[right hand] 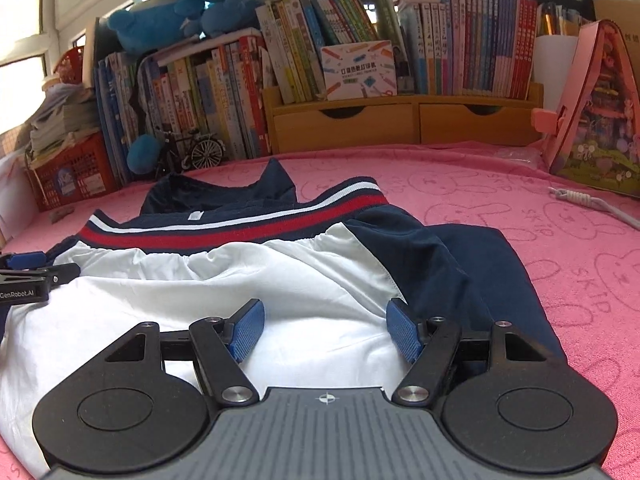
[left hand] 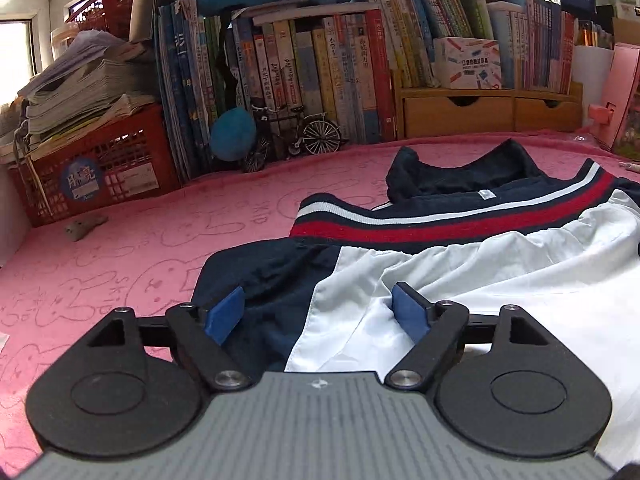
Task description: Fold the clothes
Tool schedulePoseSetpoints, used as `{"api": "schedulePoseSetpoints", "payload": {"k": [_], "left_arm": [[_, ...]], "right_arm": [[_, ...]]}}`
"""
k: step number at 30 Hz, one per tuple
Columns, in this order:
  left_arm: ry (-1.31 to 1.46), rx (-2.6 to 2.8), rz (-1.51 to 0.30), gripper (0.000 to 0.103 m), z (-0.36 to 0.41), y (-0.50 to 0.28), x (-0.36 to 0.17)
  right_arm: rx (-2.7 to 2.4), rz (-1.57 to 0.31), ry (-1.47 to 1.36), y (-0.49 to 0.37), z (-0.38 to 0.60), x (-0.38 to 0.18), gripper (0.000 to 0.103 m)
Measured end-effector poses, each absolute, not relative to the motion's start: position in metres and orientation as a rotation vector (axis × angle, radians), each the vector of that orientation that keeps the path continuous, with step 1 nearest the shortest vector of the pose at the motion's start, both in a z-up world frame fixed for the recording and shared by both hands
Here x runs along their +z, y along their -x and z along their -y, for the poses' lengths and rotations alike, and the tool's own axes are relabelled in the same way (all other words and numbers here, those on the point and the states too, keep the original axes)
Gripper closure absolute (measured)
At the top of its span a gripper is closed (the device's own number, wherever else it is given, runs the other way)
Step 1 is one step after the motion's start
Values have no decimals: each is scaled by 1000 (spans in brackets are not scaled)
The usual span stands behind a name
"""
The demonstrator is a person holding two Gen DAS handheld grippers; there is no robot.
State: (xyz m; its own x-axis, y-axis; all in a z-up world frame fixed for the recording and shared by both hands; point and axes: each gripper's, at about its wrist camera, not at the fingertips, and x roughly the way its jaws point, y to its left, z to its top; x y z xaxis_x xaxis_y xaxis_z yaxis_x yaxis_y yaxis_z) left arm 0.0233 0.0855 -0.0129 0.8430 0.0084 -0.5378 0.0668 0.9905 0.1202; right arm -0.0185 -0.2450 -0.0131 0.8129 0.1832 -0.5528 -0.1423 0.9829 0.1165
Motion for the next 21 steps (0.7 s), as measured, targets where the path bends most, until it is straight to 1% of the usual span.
{"api": "schedulePoseSetpoints", "payload": {"k": [5, 8, 12, 15, 16, 19, 21], "left_arm": [[-138, -31, -588, 19, -84, -27, -14], [-116, -39, -597, 19, -87, -28, -14], [-94, -45, -605, 18, -91, -30, -14], [-94, -44, -606, 17, -91, -30, -14], [-95, -43, -606, 16, -90, -30, -14], [-95, -42, -608, 16, -90, -30, -14], [-95, -41, -608, 16, -90, -30, -14]], "right_arm": [[27, -502, -30, 54, 222, 0, 35], [85, -478, -98, 95, 199, 7, 36], [221, -501, -132, 136, 161, 5, 48], [239, -566, -83, 139, 134, -15, 54], [236, -580, -57, 139, 126, -22, 54], [217, -514, 49, 146, 109, -29, 54], [220, -518, 38, 146, 109, -30, 54]]}}
